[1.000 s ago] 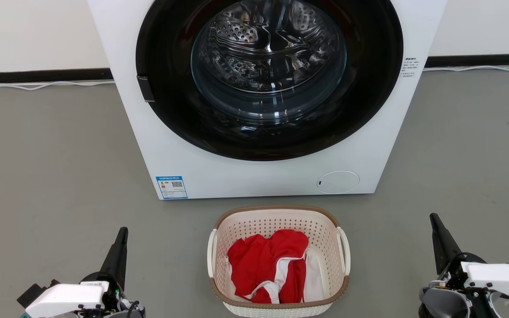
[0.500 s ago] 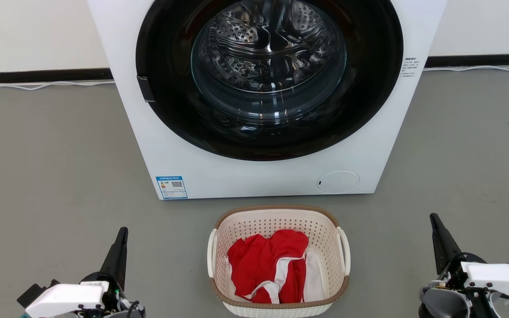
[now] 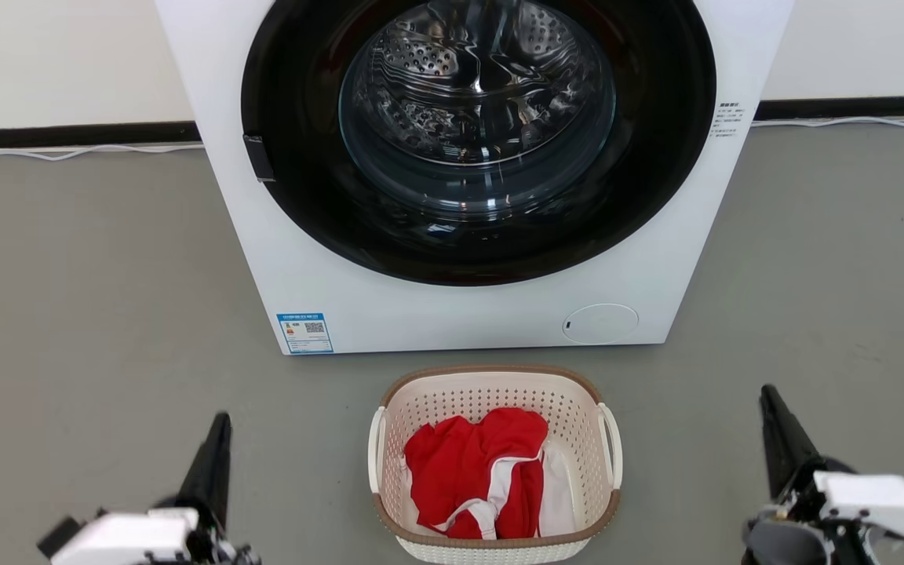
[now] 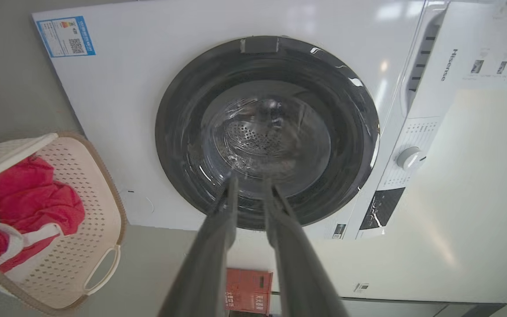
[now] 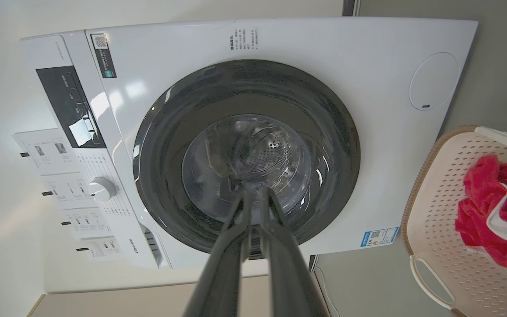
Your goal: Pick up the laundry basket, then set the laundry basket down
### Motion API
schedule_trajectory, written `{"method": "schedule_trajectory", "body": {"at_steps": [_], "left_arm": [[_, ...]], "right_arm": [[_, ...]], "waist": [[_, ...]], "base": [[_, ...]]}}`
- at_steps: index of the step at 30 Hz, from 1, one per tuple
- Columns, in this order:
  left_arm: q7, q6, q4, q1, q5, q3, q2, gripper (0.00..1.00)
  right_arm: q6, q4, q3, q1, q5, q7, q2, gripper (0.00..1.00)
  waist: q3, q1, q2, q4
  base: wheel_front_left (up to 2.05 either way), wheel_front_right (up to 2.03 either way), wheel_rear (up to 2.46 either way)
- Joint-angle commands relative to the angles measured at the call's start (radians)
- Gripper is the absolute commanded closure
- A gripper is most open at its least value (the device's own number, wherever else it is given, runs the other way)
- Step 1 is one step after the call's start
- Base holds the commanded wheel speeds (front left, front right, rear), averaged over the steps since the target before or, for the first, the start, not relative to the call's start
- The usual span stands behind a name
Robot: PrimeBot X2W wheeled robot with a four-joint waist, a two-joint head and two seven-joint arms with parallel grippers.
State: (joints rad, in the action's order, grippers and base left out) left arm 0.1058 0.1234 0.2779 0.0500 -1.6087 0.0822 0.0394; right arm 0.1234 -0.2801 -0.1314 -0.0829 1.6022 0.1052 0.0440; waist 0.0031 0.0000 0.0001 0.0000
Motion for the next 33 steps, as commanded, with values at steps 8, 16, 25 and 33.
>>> {"method": "schedule_trajectory", "body": {"at_steps": [8, 16, 25, 33], "left_arm": [[-0.041, 0.001, 0.014, -0.022, 0.015, -0.032, -0.004, 0.0], [-0.064, 0.001, 0.029, -0.019, 0.102, -0.039, -0.001, 0.0], [-0.091, -0.01, 0.032, -0.018, 0.246, -0.031, -0.002, 0.0], [-0.114, -0.04, 0.014, -0.023, 0.387, -0.035, -0.001, 0.0]], "right_arm": [[0.0, 0.007, 0.027, 0.022, -0.034, -0.04, 0.002, 0.0], [0.001, 0.011, 0.02, 0.026, -0.154, -0.064, 0.004, 0.0], [0.002, 0.025, 0.016, 0.03, -0.362, -0.09, 0.003, 0.0], [0.002, 0.038, 0.018, 0.035, -0.53, -0.114, 0.002, 0.0]], "waist": [[0.002, 0.0001, -0.0001, 0.001], [0.002, 0.0001, -0.0001, 0.002], [0.001, 0.0, -0.0001, 0.0], [-0.002, 0.0, -0.0001, -0.003]], "base": [[0.0, 0.0, 0.0], [0.0, 0.0, 0.0], [0.0, 0.0, 0.0], [0.0, 0.0, 0.0]]}}
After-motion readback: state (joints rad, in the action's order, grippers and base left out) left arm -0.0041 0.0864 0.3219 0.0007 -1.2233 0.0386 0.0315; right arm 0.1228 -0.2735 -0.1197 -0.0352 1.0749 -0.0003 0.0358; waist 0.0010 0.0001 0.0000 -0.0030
